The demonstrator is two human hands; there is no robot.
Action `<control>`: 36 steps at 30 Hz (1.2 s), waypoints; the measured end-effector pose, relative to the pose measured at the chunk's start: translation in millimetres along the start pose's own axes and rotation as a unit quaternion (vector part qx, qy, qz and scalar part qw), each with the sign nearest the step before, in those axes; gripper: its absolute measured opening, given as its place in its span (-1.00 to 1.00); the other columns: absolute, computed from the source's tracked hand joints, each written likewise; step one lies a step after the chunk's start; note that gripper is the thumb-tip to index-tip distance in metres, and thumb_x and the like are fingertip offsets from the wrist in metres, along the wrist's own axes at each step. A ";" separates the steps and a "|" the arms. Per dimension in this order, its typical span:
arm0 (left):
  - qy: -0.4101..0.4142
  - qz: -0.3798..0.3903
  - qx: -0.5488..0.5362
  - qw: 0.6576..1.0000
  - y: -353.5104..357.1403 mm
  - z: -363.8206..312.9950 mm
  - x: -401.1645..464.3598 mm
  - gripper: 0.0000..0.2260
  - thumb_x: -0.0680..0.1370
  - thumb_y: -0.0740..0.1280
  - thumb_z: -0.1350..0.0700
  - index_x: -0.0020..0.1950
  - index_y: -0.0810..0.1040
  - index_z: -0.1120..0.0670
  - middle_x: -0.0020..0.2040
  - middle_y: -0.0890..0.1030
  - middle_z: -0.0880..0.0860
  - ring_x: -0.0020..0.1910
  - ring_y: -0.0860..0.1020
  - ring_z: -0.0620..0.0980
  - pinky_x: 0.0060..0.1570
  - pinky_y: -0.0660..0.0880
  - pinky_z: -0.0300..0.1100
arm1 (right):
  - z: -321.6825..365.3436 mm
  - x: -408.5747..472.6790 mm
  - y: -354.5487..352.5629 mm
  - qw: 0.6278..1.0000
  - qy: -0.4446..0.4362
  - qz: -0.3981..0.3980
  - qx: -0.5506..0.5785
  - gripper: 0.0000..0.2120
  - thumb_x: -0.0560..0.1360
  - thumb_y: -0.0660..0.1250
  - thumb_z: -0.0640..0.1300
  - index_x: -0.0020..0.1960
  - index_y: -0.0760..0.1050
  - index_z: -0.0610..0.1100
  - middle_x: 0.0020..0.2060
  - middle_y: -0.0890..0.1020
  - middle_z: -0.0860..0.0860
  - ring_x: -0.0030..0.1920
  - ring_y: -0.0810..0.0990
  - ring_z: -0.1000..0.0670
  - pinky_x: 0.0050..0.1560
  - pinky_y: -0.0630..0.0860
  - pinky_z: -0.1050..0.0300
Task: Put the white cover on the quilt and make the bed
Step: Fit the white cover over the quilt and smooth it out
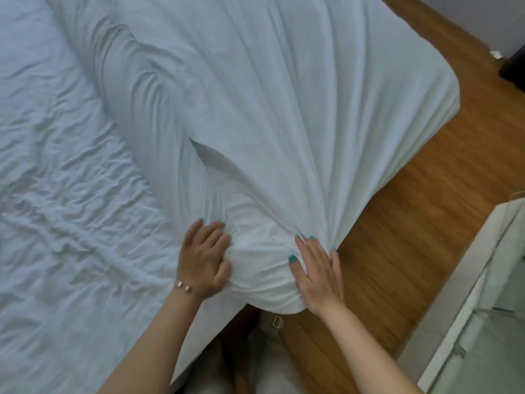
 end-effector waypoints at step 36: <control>0.060 0.101 0.086 0.989 -5.2 47.5 -65.1 -0.50 0.56 0.01 -0.03 0.45 0.42 0.02 0.48 0.36 -0.02 0.48 0.29 0.05 0.26 0.25 -0.06 | 50.7 -59.4 12.4 0.911 0.238 -0.248 0.228 -0.77 0.62 0.21 -0.08 -0.16 0.43 -0.16 -0.03 0.51 -0.09 -0.28 0.42 0.03 -0.29 0.31 0.16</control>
Point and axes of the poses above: each hand's wrist, its own x-axis towards the middle knuckle, its own y-axis out of the palm, z = x × y, the point moved 7 cm from there along x, towards the middle knuckle
